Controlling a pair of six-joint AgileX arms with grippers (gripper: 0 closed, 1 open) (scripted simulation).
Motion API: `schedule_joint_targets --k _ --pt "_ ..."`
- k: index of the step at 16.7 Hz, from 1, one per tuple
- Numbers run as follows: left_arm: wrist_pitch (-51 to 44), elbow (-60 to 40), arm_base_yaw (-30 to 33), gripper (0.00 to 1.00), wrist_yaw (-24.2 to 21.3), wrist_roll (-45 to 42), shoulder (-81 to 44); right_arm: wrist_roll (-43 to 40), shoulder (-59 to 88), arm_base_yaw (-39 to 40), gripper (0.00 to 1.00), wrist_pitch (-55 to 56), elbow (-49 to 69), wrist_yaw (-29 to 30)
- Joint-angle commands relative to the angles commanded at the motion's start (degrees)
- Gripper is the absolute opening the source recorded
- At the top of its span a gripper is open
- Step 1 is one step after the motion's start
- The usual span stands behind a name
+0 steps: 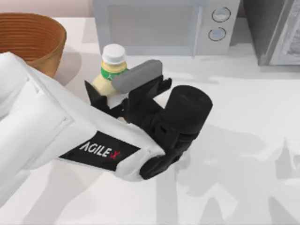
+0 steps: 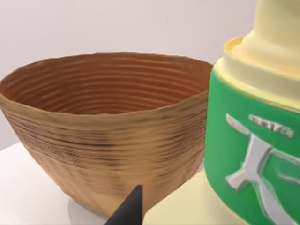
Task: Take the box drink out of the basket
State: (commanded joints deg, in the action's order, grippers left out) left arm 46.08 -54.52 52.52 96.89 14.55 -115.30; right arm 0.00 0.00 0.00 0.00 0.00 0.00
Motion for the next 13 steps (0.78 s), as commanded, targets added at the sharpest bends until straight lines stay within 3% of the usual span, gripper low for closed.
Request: schedule_joint_targets --k 7,13 --pt "0.0 0.0 0.0 0.98 0.0 0.0 0.0 0.0 0.0 0.0 1.0 0.0 0.0 0.0" --pt "0.0 0.0 0.0 1.0 0.0 0.0 0.0 0.0 0.0 0.0 1.0 0.0 0.0 0.0"
